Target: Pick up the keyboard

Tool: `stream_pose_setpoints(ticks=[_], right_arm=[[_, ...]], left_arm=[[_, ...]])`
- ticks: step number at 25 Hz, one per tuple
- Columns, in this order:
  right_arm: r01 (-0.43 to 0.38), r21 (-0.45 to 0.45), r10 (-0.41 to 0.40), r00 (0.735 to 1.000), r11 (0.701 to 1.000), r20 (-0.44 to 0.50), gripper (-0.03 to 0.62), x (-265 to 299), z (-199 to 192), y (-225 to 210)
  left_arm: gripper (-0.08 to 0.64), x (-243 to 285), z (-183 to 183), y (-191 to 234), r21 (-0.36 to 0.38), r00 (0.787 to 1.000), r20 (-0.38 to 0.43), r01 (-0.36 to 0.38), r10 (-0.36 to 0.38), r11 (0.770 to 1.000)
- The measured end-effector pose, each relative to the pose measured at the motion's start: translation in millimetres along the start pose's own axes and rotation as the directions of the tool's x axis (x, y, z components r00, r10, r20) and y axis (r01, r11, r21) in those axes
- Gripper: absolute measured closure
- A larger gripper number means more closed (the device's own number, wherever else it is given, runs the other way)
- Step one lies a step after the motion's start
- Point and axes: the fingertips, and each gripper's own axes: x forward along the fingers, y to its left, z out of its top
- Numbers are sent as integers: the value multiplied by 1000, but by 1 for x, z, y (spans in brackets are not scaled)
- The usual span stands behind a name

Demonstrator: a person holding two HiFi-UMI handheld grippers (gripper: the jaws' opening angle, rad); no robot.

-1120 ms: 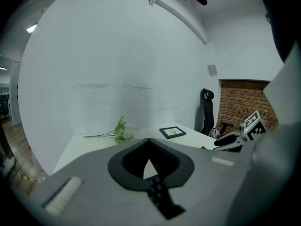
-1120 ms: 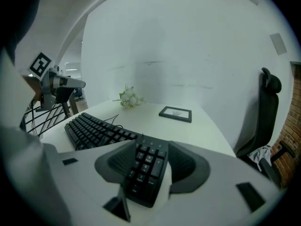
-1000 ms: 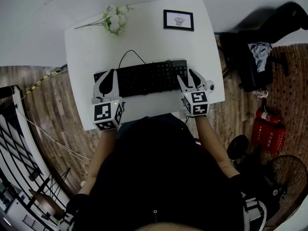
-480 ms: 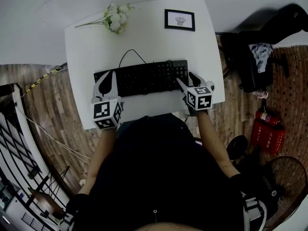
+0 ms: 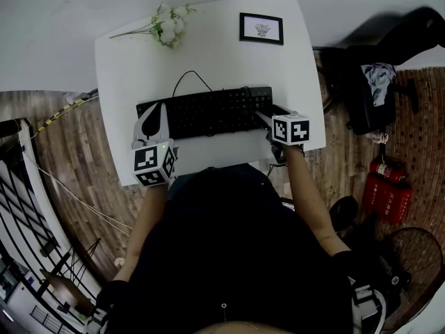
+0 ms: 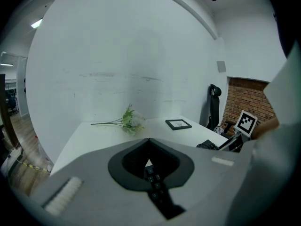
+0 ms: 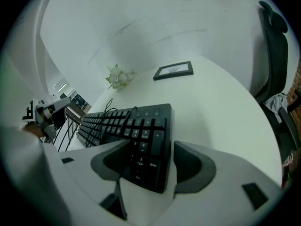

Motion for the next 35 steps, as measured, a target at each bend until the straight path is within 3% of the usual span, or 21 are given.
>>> stream_pose_setpoints(ticks=[7, 16, 24, 31, 32, 35], right_arm=[[-13, 65, 17, 998, 998, -61, 334, 2, -3, -1], [31, 70, -24, 995, 997, -99, 334, -2, -4, 1], [67, 46, -64, 995, 997, -77, 334, -14, 1, 8], [80, 25, -78, 995, 996, -69, 334, -18, 5, 12], [80, 24, -79, 995, 996, -68, 334, -18, 6, 13], [84, 21, -82, 994, 996, -67, 334, -19, 6, 13]], left_arm=[[549, -2, -6, 5, -20, 1000, -14, -12, 11, 1000], [549, -5, -16, 16, -34, 999, -44, -31, 29, 999], [549, -3, -38, 28, -14, 991, -121, -59, 57, 998], [543, -4, -65, 45, -71, 974, -219, -71, 54, 995], [524, -5, -70, 49, -79, 969, -241, -79, 58, 994], [367, -7, -87, 58, -116, 950, -311, -73, 33, 991]])
